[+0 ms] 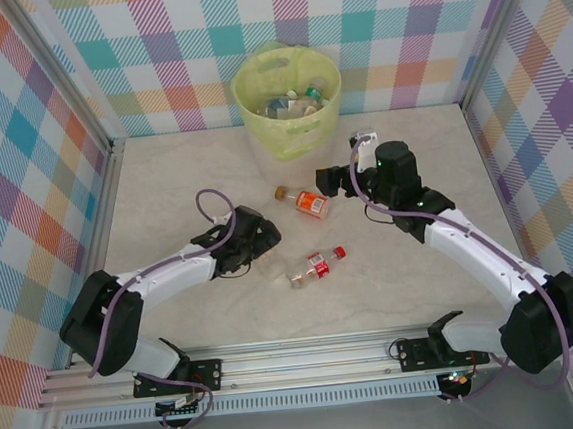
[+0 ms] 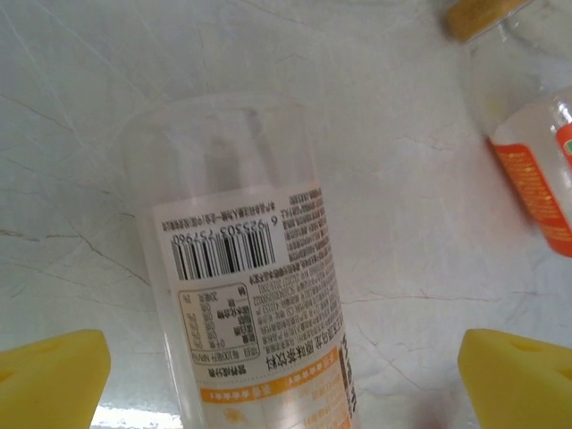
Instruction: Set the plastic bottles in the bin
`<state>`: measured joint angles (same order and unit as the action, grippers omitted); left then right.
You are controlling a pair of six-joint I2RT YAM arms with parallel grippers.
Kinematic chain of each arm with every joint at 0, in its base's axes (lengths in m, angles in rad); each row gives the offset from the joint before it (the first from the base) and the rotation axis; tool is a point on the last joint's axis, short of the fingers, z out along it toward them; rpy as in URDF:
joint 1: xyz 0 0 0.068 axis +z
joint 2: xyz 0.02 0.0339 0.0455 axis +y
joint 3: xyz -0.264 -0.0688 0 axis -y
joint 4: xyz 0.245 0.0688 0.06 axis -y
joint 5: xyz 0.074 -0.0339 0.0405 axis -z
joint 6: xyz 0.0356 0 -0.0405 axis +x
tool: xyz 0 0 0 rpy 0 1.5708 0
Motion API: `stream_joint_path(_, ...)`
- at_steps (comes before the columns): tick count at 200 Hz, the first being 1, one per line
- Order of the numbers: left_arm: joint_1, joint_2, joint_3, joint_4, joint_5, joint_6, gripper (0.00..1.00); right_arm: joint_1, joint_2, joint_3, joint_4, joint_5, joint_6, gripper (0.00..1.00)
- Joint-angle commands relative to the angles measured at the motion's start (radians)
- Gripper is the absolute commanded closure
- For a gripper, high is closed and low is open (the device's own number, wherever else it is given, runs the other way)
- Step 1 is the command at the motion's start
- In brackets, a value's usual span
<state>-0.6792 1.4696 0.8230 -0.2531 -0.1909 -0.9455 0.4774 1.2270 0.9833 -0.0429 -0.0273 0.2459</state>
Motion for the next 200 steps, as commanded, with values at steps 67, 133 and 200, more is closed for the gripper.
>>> stream_joint_path(67,-0.037,0.149,0.089,-0.112,-0.126,0.066,0.00,0.005,0.016,0.043,0.064,-0.009,0.029,0.01)
stream_joint_path(133,-0.029,0.199,0.061,0.084,-0.101,0.119,0.13,0.004,0.028,0.061,0.062,-0.223,0.002,0.00)
stream_joint_path(200,-0.004,0.213,0.035,0.189,-0.078,0.116,0.40,0.004,0.028,0.068,0.038,-0.215,-0.016,0.00)
